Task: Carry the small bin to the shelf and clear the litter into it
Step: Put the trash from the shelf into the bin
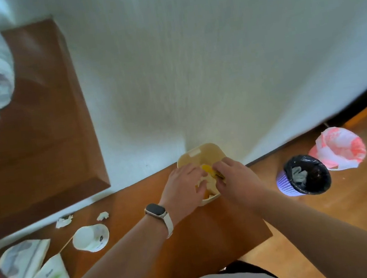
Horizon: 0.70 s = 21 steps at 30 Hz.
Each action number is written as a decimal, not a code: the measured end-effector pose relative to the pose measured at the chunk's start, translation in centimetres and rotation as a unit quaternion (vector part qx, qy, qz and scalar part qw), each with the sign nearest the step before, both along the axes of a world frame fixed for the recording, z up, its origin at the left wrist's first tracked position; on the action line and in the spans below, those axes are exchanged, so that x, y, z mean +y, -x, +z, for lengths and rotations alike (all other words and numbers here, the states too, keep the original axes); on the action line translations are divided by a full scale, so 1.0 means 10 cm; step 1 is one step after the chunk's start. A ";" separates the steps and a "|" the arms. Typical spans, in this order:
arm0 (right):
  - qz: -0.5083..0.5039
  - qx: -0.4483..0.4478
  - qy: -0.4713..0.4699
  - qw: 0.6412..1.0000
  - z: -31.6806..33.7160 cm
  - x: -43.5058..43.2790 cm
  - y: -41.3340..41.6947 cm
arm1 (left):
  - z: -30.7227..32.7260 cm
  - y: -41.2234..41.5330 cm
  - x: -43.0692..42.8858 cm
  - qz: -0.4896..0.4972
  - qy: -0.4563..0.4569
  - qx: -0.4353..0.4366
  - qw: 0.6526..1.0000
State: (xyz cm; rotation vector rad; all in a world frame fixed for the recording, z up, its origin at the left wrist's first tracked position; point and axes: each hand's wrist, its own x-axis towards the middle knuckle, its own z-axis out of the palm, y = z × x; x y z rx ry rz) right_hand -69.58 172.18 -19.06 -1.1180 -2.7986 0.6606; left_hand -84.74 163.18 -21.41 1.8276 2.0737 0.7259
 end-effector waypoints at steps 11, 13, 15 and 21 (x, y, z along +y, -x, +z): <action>0.131 -0.025 -0.011 0.991 0.04 0.18 0.04 | 0.20 -0.05 -0.18 0.089 0.035 0.056 0.994; 0.172 -0.014 -0.029 0.984 0.08 0.17 0.06 | 0.27 -0.05 -0.23 0.115 0.040 0.072 0.990; 0.197 0.008 -0.043 0.979 0.11 0.15 0.09 | 0.31 -0.05 -0.31 0.132 0.042 0.084 0.987; 0.294 0.016 -0.059 0.954 0.14 0.10 0.26 | 0.43 -0.12 -0.69 0.211 0.120 0.149 0.959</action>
